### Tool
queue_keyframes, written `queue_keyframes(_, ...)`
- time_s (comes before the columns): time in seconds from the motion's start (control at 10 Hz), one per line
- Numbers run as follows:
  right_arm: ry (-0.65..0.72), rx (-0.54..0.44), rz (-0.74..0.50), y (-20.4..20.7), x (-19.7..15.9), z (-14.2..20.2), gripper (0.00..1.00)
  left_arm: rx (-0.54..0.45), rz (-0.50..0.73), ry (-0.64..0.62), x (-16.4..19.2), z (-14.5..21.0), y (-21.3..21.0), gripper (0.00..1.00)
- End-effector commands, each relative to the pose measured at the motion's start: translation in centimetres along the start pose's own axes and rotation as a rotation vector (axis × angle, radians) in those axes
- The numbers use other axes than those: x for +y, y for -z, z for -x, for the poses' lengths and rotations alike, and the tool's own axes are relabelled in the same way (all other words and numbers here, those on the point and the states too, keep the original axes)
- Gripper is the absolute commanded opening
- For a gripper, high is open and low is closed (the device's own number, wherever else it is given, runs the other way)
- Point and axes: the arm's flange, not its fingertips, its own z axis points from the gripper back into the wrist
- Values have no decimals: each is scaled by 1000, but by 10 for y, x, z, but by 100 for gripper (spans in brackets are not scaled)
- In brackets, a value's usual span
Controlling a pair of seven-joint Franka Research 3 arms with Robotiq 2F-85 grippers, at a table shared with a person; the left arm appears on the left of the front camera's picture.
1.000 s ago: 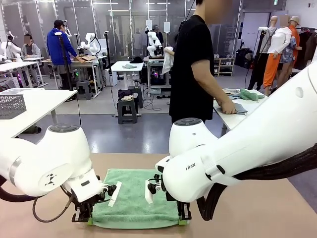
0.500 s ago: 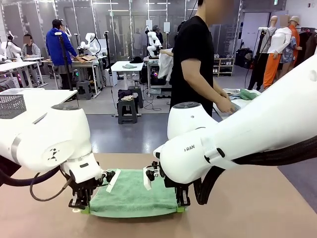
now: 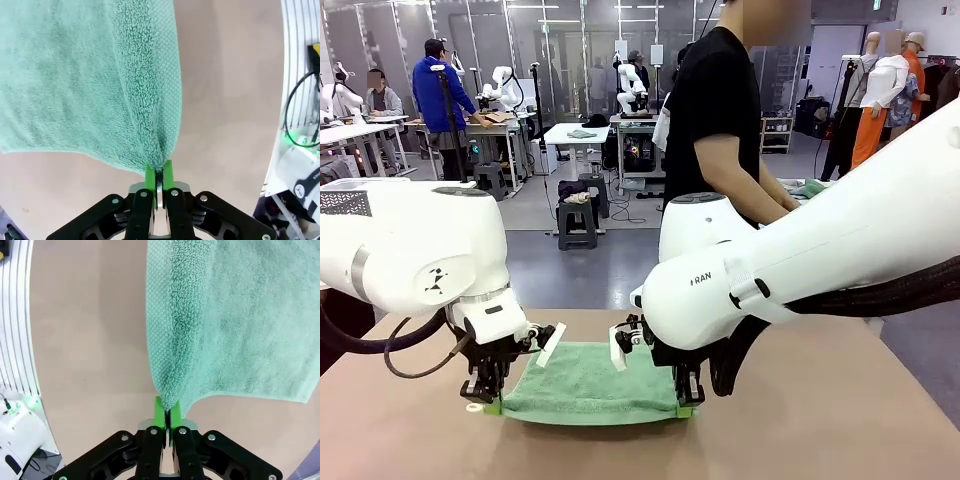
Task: Fold the towels and place them in the basket.
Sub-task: When a person lays out a Towel with hook on the table, fold it in half twice.
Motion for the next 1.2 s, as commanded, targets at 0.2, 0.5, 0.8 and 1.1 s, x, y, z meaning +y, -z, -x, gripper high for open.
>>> queue_keyframes(0.2,-30,-14,-28,-16,-43,-8,5,-2,37,19,47,-12,-16,7)
queue_keyframes(0.5,-7,-16,-40,-33,-84,-12,5,7,39,1,92,-30,-34,7)
queue_keyframes(0.8,34,-15,-52,-40,-111,-3,5,-12,61,-39,125,-30,-41,7)
queue_keyframes(1.1,48,-8,-49,-40,-128,10,5,-13,62,-46,141,-25,-39,7)
